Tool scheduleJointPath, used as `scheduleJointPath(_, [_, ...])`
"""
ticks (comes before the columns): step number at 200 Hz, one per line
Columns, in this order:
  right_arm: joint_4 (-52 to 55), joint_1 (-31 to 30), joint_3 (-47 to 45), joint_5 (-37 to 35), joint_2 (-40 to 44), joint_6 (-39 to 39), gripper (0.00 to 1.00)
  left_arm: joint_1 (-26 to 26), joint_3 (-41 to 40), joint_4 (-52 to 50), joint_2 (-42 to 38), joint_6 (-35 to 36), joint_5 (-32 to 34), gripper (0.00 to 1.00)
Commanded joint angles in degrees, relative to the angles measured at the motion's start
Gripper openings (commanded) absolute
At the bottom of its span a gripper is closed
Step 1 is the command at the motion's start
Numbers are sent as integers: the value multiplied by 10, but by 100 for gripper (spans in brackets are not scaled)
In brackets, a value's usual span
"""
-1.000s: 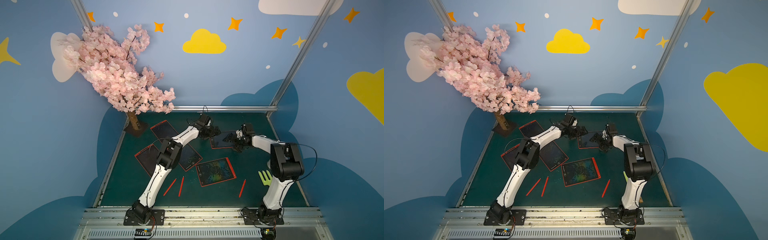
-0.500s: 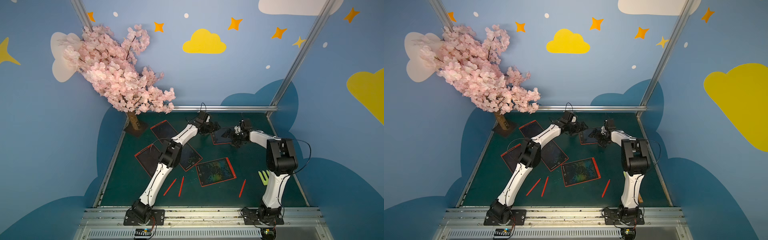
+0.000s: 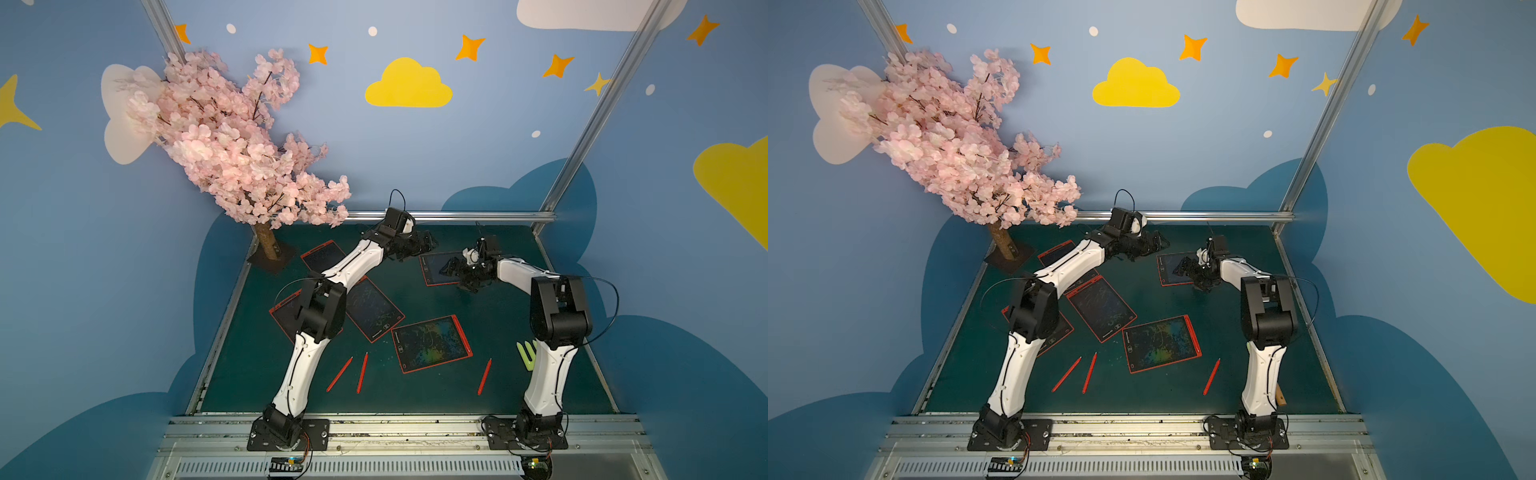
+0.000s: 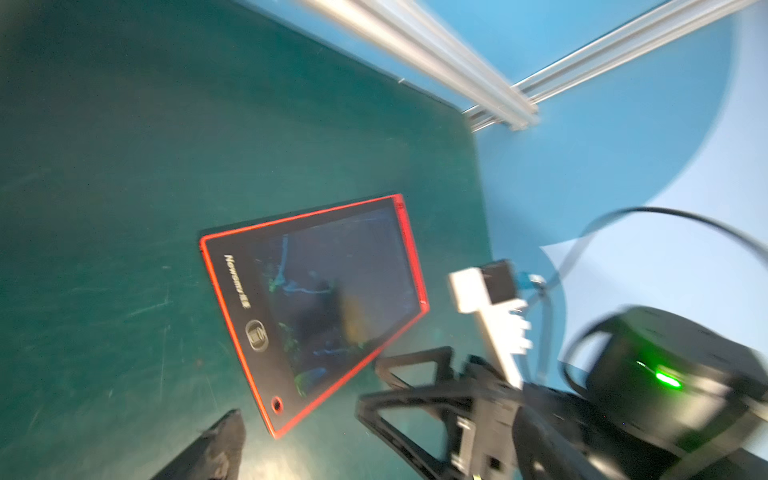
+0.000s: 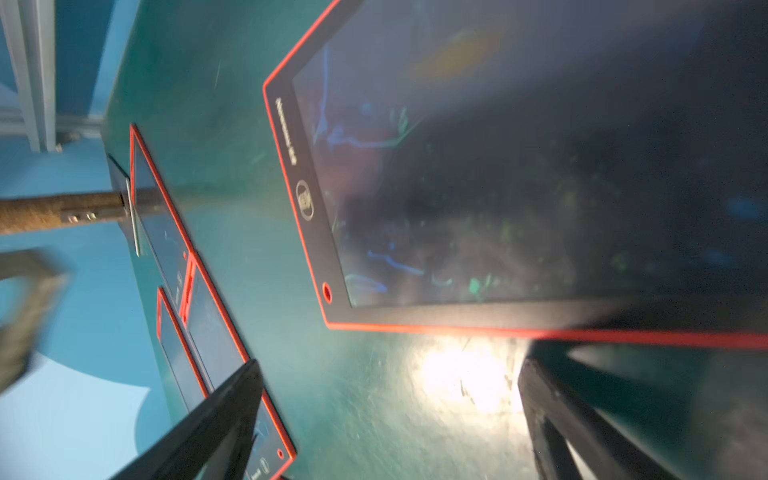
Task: Place the stylus back onto the writing tablet
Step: Move the writing tablet to the center of the board.
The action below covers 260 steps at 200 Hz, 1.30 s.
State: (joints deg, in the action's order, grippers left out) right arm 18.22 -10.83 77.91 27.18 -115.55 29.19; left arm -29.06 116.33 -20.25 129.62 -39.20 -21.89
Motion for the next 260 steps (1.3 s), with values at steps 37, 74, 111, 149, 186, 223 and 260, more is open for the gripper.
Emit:
scheduleJointPath(37, [37, -13, -93, -29, 140, -66, 95, -11, -224, -22, -205, 71, 65, 99])
scheduleJointPath(74, [79, -23, -143, -114, 253, -38, 97, -30, -356, -16, -309, 79, 81, 99])
scheduleJointPath(111, [121, -21, -204, -117, 370, -83, 97, -51, -470, -21, -409, 50, 117, 99])
scheduleJointPath(149, [151, -11, -280, -151, 485, -24, 96, -99, -547, -71, -495, 54, 180, 99])
scheduleJointPath(186, [156, -5, -350, -101, 603, -59, 97, -139, -636, -77, -562, -12, 204, 99])
scheduleJointPath(223, [171, -46, -415, -110, 690, -23, 97, -166, -695, -80, -595, -81, 222, 99])
scheduleJointPath(260, [163, -88, -456, -90, 718, 37, 97, -183, -701, -58, -563, -119, 191, 99])
